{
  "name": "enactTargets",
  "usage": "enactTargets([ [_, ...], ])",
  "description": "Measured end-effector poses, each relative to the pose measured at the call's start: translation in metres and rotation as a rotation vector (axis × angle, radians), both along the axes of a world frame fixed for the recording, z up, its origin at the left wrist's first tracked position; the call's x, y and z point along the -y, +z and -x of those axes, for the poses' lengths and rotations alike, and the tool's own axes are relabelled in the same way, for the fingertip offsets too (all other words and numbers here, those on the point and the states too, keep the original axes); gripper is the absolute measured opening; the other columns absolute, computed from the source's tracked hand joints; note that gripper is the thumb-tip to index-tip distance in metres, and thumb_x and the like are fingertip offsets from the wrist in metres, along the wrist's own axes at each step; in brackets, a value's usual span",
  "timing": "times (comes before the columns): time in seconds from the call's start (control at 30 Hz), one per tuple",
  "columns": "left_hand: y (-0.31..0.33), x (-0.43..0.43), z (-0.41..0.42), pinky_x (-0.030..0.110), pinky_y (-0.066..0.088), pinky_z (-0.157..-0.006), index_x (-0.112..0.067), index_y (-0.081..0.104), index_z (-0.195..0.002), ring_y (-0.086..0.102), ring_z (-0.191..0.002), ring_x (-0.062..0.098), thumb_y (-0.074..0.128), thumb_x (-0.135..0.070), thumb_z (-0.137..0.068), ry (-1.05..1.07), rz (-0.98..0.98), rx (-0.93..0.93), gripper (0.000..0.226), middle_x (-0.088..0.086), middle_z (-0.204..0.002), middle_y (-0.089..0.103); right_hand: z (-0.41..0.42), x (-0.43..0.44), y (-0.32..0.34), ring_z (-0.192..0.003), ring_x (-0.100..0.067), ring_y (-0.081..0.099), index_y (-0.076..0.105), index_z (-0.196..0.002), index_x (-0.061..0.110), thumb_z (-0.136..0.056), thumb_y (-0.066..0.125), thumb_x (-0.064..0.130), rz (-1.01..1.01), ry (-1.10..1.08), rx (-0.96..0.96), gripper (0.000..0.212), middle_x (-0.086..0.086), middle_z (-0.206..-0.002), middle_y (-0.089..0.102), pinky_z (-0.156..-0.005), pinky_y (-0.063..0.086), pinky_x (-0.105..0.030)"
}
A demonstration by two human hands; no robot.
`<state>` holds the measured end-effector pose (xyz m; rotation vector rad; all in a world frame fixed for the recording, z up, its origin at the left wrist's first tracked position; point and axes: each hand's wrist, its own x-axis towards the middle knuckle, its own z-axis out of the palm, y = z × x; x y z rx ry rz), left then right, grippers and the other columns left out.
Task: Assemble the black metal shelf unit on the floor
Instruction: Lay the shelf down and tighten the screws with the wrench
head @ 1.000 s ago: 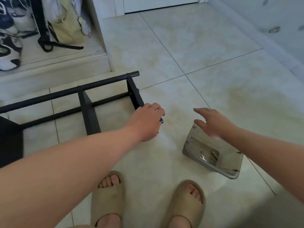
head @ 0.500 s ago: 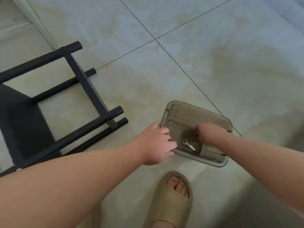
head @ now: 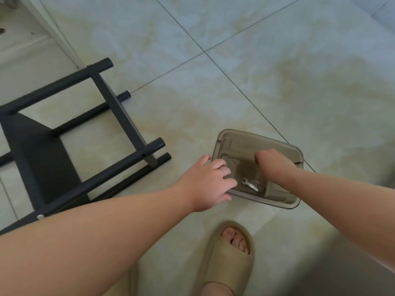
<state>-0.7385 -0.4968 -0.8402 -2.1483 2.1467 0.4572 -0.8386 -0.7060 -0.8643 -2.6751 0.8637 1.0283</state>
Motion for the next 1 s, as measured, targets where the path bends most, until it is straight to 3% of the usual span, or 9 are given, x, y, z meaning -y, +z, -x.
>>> enactTargets([
  [0.13, 0.051, -0.015, -0.007, 0.041, 0.035, -0.094, -0.025, 0.057, -0.124, 0.045, -0.119, 0.024, 0.036, -0.05, -0.102, 0.061, -0.078, -0.009, 0.039, 0.002, -0.127, 0.057, -0.019, -0.019, 0.055, -0.092, -0.034, 0.066, 0.059, -0.087, 0.011, -0.087, 0.048, -0.004, -0.023, 0.04, 0.151, 0.019, -0.009, -0.087, 0.059, -0.068, 0.047, -0.031],
  [0.2, 0.085, -0.026, -0.019, 0.041, 0.041, -0.089, -0.022, 0.058, -0.118, 0.052, -0.109, 0.026, 0.032, -0.044, -0.104, 0.108, -0.173, 0.007, 0.037, 0.002, -0.115, 0.06, -0.03, -0.034, 0.089, -0.091, -0.033, 0.064, 0.058, -0.088, 0.015, -0.088, 0.048, -0.001, -0.033, 0.058, 0.253, 0.019, -0.006, -0.088, 0.058, -0.07, 0.049, -0.032],
  [0.33, 0.136, -0.059, -0.041, 0.04, 0.05, -0.084, -0.021, 0.061, -0.105, 0.059, -0.096, 0.023, 0.038, -0.045, -0.103, 0.465, -0.315, -0.103, 0.034, -0.001, -0.102, 0.063, -0.051, -0.069, 0.153, -0.086, -0.031, 0.057, 0.052, -0.087, 0.02, -0.086, 0.053, 0.007, -0.088, 0.055, 0.44, 0.013, -0.004, -0.09, 0.055, -0.067, 0.044, -0.031],
  [0.47, 0.157, -0.104, -0.06, 0.035, 0.049, -0.08, -0.012, 0.065, -0.099, 0.061, -0.094, 0.025, 0.043, -0.044, -0.102, 0.702, -0.261, -0.244, 0.039, 0.007, -0.103, 0.067, -0.075, -0.107, 0.183, -0.089, -0.031, 0.062, 0.055, -0.087, 0.02, -0.087, 0.056, 0.009, -0.123, 0.059, 0.496, 0.011, -0.006, -0.099, 0.062, -0.067, 0.049, -0.032],
  [0.63, 0.146, -0.135, -0.091, 0.034, 0.045, -0.077, -0.011, 0.065, -0.1, 0.059, -0.092, 0.024, 0.044, -0.031, -0.103, 1.041, -0.057, -0.437, 0.029, 0.006, -0.098, 0.065, -0.102, -0.148, 0.175, -0.088, -0.023, 0.059, 0.064, -0.096, 0.019, -0.092, 0.055, 0.013, -0.197, 0.067, 0.545, 0.012, -0.002, -0.101, 0.063, -0.069, 0.046, -0.028],
  [0.73, 0.117, -0.144, -0.102, 0.037, 0.048, -0.08, -0.011, 0.067, -0.098, 0.06, -0.089, 0.027, 0.046, -0.027, -0.102, 1.231, -0.007, -0.548, 0.027, 0.011, -0.092, 0.064, -0.114, -0.159, 0.161, -0.085, -0.017, 0.059, 0.061, -0.088, 0.023, -0.096, 0.057, 0.014, -0.289, 0.1, 0.518, 0.013, 0.005, -0.09, 0.064, -0.065, 0.042, -0.026],
  [0.8, 0.099, -0.148, -0.107, 0.039, 0.047, -0.071, -0.008, 0.064, -0.084, 0.057, -0.079, 0.033, 0.046, -0.028, -0.102, 1.306, 0.005, -0.577, 0.032, 0.017, -0.077, 0.055, -0.119, -0.161, 0.151, -0.079, -0.011, 0.065, 0.059, -0.081, 0.024, -0.094, 0.061, 0.015, -0.359, 0.056, 0.528, 0.016, 0.006, -0.081, 0.07, -0.062, 0.044, -0.026],
  [0.87, 0.083, -0.145, -0.113, 0.034, 0.038, -0.059, -0.013, 0.054, -0.07, 0.05, -0.067, 0.027, 0.045, -0.03, -0.102, 1.335, 0.027, -0.593, 0.037, 0.007, -0.066, 0.048, -0.122, -0.162, 0.14, -0.073, -0.006, 0.068, 0.06, -0.08, 0.023, -0.092, 0.062, 0.014, -0.429, 0.006, 0.542, 0.015, 0.003, -0.074, 0.073, -0.066, 0.05, -0.027],
  [1.0, 0.057, -0.131, -0.127, 0.032, 0.041, -0.069, -0.014, 0.059, -0.087, 0.052, -0.078, 0.022, 0.04, -0.041, -0.103, 1.341, 0.017, -0.697, 0.036, 0.004, -0.087, 0.058, -0.121, -0.161, 0.113, -0.075, -0.015, 0.07, 0.066, -0.081, 0.019, -0.088, 0.065, 0.013, -0.572, -0.055, 0.618, 0.01, 0.0, -0.069, 0.073, -0.079, 0.059, -0.042],
])
